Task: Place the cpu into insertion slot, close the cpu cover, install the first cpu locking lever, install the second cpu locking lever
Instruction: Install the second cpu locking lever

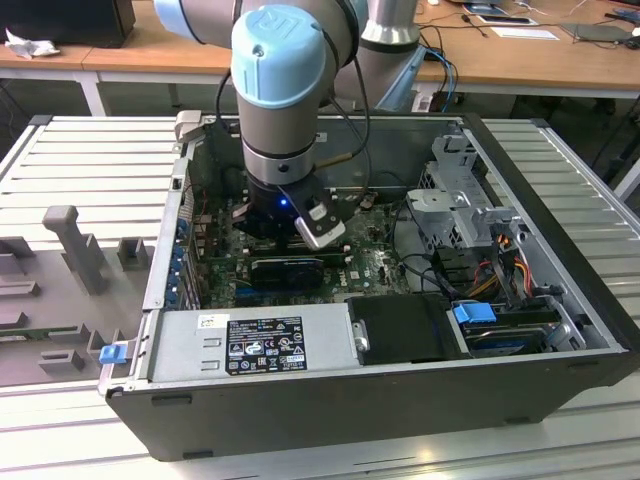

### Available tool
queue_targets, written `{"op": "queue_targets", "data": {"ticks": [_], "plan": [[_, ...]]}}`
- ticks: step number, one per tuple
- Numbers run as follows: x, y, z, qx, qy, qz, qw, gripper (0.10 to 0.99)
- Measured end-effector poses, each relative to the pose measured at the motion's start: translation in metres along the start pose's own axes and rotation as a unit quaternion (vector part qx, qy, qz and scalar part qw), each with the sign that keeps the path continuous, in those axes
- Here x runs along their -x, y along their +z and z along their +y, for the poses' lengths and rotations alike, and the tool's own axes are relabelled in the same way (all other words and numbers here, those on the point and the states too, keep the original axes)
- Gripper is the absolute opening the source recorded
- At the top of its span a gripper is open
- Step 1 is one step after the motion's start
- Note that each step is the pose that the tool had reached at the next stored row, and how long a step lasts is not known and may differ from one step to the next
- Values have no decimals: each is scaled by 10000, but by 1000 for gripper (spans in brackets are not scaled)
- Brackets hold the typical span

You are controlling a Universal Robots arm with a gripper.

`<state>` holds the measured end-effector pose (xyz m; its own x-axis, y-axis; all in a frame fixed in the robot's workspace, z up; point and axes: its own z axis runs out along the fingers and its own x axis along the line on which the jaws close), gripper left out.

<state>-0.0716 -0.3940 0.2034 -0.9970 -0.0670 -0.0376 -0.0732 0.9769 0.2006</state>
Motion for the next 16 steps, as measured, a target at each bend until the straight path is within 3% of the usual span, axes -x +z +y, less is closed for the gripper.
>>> {"op": "queue_targets", "data": {"ticks": [6, 9, 16], "plan": [[-101, -9, -27, 133, -2, -35, 9999, 106], [-104, -6, -27, 200, 0, -41, 9998, 106], [-105, 19, -33, 247, 1, -43, 9997, 106]]}}
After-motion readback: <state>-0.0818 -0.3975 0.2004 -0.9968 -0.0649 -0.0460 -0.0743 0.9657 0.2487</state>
